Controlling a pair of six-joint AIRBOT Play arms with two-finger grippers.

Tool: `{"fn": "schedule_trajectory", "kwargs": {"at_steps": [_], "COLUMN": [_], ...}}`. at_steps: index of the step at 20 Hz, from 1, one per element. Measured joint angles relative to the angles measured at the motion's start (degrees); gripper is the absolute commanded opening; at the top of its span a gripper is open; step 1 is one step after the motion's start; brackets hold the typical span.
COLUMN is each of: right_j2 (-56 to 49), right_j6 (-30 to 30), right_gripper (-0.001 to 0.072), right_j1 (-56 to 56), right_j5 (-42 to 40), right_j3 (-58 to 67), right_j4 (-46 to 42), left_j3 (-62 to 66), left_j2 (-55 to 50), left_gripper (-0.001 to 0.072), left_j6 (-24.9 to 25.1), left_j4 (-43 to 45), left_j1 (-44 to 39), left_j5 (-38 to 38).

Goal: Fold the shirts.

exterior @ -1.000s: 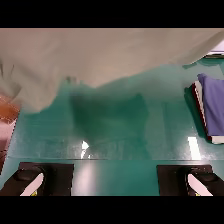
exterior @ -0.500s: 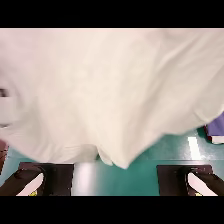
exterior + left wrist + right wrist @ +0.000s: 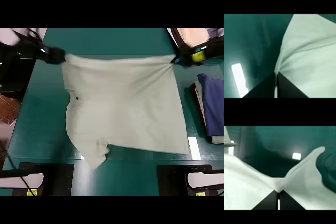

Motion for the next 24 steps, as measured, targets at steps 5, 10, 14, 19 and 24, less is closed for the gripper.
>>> {"fn": "schedule_trajectory", "kwargs": {"at_steps": [5,10,14,19,24], "right_j2": [-11.1,-11.0,-1.5,12.6,20.9], "right_j6": [-1.0,-3.5,-6.4,-7.8,-8.2], "right_gripper": [0.032,0.0319,0.0319,0.0319,0.0319], "right_j1": [1.6,0.6,-1.4,-2.3,-2.4], "right_j5": [-1.8,3.9,5.6,2.2,-1.5], "right_j3": [7.5,9.3,-1.8,-17.6,-26.1], "right_j4": [0.7,2.8,5.3,6.5,6.7], "left_j3": [-0.8,-0.1,-12.5,-39.0,-56.1], "left_j2": [-7.2,-7.4,1.0,15.7,22.9], "left_gripper": [0.0546,0.0546,0.0547,0.0546,0.0546], "left_j6": [-1.0,-1.3,-1.3,-1.4,-1.3], "left_j4": [1.2,0.4,-0.3,-3.4,-10.5], "left_j1": [0.2,4.0,7.1,8.0,8.2], "left_j5": [1.9,-8.0,-12.2,-8.5,-2.5]}}
